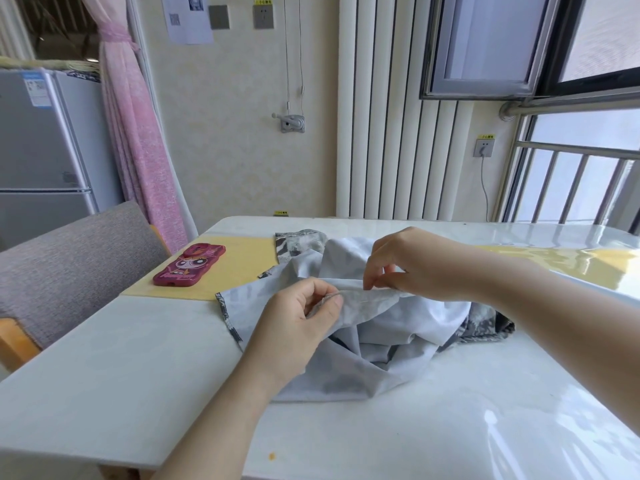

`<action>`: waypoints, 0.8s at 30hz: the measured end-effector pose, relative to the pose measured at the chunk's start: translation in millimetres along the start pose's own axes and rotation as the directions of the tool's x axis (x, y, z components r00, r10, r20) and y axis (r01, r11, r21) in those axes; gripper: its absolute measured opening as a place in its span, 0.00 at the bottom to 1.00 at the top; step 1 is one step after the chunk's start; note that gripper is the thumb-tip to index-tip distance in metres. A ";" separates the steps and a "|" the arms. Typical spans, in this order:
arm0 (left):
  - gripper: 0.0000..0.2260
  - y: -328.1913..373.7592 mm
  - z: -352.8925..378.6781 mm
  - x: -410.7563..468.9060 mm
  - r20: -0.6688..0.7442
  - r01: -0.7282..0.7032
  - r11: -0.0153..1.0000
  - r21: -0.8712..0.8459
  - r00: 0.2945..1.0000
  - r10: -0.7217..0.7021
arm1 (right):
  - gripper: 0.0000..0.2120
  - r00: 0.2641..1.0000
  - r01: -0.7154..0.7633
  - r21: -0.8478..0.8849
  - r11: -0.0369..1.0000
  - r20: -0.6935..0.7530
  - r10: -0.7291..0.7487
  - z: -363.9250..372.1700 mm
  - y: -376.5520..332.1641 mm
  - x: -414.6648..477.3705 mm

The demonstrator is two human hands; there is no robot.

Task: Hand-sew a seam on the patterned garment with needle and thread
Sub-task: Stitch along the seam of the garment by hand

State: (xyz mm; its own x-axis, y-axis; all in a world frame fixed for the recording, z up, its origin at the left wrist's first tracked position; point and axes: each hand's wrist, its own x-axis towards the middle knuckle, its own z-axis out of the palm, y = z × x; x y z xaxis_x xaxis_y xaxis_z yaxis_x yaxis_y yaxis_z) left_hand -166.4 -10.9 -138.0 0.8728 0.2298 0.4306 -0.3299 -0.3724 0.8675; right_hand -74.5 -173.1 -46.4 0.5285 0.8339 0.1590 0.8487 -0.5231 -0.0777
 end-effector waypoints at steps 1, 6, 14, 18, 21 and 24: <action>0.05 -0.3 0.1 -0.2 0.006 0.002 1.000 -0.007 1.000 -0.002 | 0.11 1.000 0.006 -0.002 1.000 0.000 -0.006 0.6 0.1 0.5; 0.06 -2.4 0.4 -0.2 0.041 -0.011 0.999 -0.032 0.999 0.013 | 0.11 1.000 0.030 0.008 1.000 0.003 -0.030 2.9 -2.3 2.8; 0.10 -7.2 3.7 4.8 0.051 0.054 0.981 -0.185 0.998 -0.045 | 0.08 0.999 0.028 0.298 0.954 -0.033 -0.019 9.4 -17.5 -0.4; 0.07 -9.4 6.3 7.2 0.066 0.098 0.950 -0.298 0.994 -0.082 | 0.07 0.999 0.024 0.514 0.857 -0.041 -0.003 9.3 -17.6 -7.2; 0.06 -7.4 8.1 11.4 0.033 0.107 0.922 -0.372 0.994 -0.102 | 0.07 0.994 0.101 0.440 0.892 -0.081 -0.073 13.0 -18.8 -10.6; 0.07 -4.0 10.9 14.1 0.039 0.116 0.909 -0.399 0.993 -0.110 | 0.04 0.984 0.118 0.317 0.941 -0.164 -0.068 19.2 -19.8 -10.5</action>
State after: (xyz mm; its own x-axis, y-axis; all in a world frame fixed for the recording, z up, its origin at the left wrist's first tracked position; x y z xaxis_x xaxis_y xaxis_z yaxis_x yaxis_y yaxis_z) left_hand -148.9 -16.0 -138.2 0.9171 0.2339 0.3227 -0.3422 0.0471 0.9384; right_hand -96.5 -168.1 -65.5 0.4596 0.8274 0.3227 0.8667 -0.3384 -0.3666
